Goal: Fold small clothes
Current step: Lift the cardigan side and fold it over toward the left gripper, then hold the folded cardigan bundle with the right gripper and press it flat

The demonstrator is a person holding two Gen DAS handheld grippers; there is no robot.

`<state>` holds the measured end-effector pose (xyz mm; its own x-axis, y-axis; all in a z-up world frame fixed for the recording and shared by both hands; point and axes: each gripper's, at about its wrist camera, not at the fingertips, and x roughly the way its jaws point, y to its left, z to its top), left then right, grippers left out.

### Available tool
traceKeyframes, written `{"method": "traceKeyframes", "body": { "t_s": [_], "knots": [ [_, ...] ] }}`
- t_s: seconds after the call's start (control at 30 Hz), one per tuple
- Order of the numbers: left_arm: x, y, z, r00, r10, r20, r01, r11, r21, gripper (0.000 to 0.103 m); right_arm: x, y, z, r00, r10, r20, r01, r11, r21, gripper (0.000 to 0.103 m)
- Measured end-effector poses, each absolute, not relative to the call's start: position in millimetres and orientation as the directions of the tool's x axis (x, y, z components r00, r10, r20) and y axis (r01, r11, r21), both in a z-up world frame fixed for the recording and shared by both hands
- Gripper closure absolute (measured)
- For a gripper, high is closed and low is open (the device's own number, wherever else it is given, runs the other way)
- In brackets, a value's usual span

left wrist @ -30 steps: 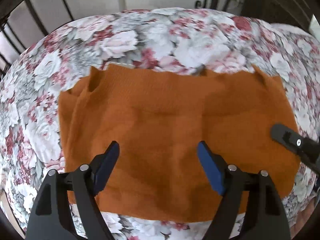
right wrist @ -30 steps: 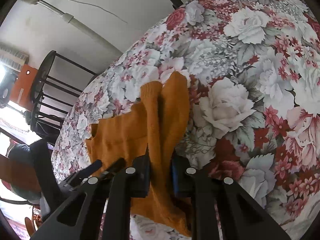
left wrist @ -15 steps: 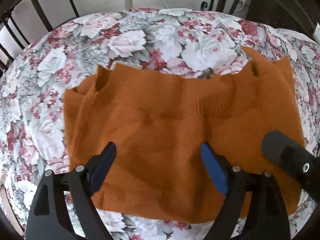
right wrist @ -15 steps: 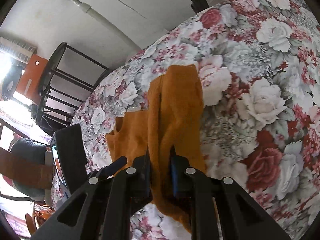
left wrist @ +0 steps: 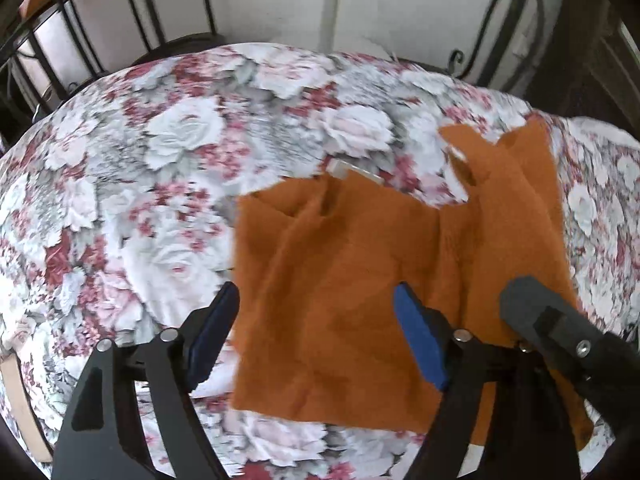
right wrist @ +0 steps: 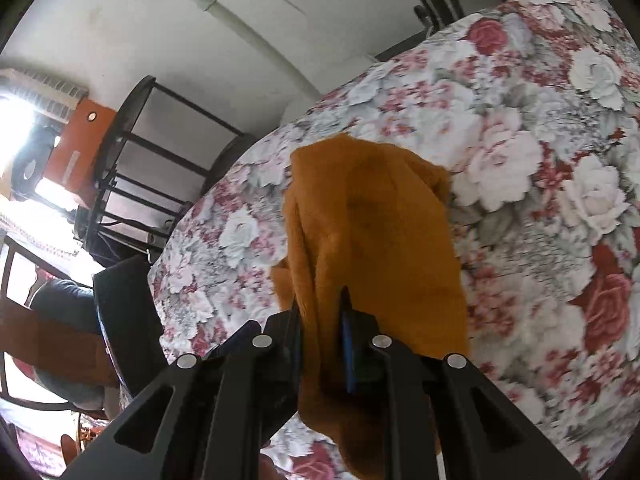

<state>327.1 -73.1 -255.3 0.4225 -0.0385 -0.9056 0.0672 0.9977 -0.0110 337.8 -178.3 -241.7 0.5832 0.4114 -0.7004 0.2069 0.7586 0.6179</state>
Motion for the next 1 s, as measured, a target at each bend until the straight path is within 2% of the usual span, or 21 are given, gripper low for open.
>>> {"method": "traceKeyframes", "body": {
  "t_s": [0.1,0.5,0.53,0.63,0.67,0.83,0.93,1.0],
  "knots": [
    [328,-56,-253,0.426,-0.031,-0.904,0.044,0.999,-0.013,0.031,342,-165,-242,0.577,0.43,-0.695,0.198,0.752,0.629,0.086],
    [334,7,-268,0.421,0.044,-0.906,-0.032,0.999,0.034,0.032,365,-106,-267,0.504,0.506,-0.7,0.153,0.745,0.649,0.083],
    [336,11,-272,0.411,0.048,-0.91,-0.037,0.999,0.036,0.032,368,-102,-272,0.494,0.513,-0.702,0.153,0.743,0.651,0.078],
    [344,20,-290,0.341,0.042,-0.939,-0.044,0.999,0.029,0.031,372,-94,-286,0.468,0.55,-0.692,0.153,0.721,0.676,0.05],
    [347,25,-298,0.31,0.031,-0.95,-0.061,0.998,0.013,0.031,373,-91,-292,0.446,0.562,-0.697,0.155,0.719,0.678,0.047],
    [351,37,-314,0.259,0.016,-0.966,-0.1,0.995,-0.01,0.026,369,-98,-295,0.412,0.609,-0.678,0.15,0.689,0.709,0.046],
    [351,35,-319,0.252,0.026,-0.967,-0.094,0.996,0.002,0.023,362,-112,-277,0.435,0.63,-0.643,0.113,0.67,0.733,0.05],
    [352,37,-320,0.241,0.054,-0.969,-0.101,0.994,0.03,0.021,354,-120,-261,0.46,0.597,-0.657,0.073,0.712,0.698,0.054]
  ]
}}
